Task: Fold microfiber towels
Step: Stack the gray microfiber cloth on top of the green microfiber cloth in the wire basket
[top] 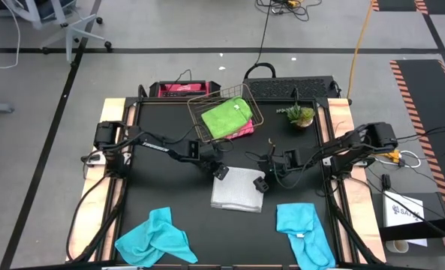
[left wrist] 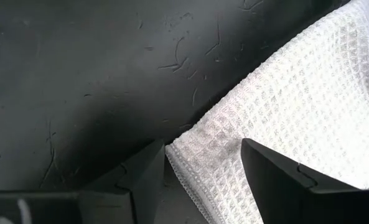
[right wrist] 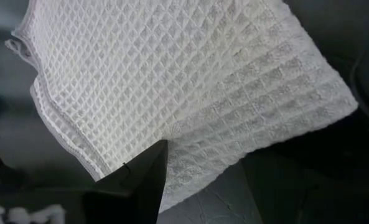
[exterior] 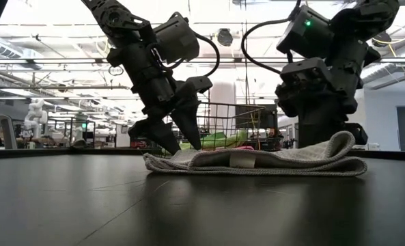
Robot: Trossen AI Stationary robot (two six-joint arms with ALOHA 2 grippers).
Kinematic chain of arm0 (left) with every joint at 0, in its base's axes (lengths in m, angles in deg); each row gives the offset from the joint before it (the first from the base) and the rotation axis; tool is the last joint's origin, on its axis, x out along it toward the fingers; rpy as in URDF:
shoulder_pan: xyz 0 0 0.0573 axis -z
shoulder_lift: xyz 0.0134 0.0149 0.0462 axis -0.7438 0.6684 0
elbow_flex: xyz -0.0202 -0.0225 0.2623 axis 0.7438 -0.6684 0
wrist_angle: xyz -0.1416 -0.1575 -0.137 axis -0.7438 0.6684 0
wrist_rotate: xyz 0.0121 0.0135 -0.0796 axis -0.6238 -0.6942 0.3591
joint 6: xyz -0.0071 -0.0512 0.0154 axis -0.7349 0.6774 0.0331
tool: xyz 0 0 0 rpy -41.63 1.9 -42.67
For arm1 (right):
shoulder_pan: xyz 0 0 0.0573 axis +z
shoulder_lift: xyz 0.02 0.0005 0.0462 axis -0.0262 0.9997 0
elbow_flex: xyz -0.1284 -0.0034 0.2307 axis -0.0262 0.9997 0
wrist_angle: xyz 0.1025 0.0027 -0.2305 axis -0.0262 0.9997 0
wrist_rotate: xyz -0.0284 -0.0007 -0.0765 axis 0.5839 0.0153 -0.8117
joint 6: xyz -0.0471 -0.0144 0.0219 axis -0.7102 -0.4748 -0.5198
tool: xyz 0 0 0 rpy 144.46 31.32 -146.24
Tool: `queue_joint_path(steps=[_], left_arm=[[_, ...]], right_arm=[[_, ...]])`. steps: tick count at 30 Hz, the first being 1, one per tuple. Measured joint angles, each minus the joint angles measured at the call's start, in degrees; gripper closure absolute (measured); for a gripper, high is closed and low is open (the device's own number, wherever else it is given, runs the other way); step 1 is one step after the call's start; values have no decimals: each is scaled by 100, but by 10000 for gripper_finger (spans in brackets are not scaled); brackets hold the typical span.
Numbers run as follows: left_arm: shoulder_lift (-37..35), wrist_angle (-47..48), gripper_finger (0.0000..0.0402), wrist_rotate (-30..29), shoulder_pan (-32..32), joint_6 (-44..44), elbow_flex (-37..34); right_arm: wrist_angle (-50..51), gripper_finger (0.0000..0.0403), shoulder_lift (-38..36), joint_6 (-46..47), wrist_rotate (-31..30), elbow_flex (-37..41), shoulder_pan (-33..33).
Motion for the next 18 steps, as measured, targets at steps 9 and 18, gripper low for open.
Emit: queue_joint_path(steps=[9, 18], left_arm=[[512, -350, 192, 387, 89, 342, 46], [220, -242, 314, 46, 87, 150, 0]], right_arm=[[-65, 202, 7, -1, -70, 4, -7], [-16, 270, 16, -21, -166, 9, -12]])
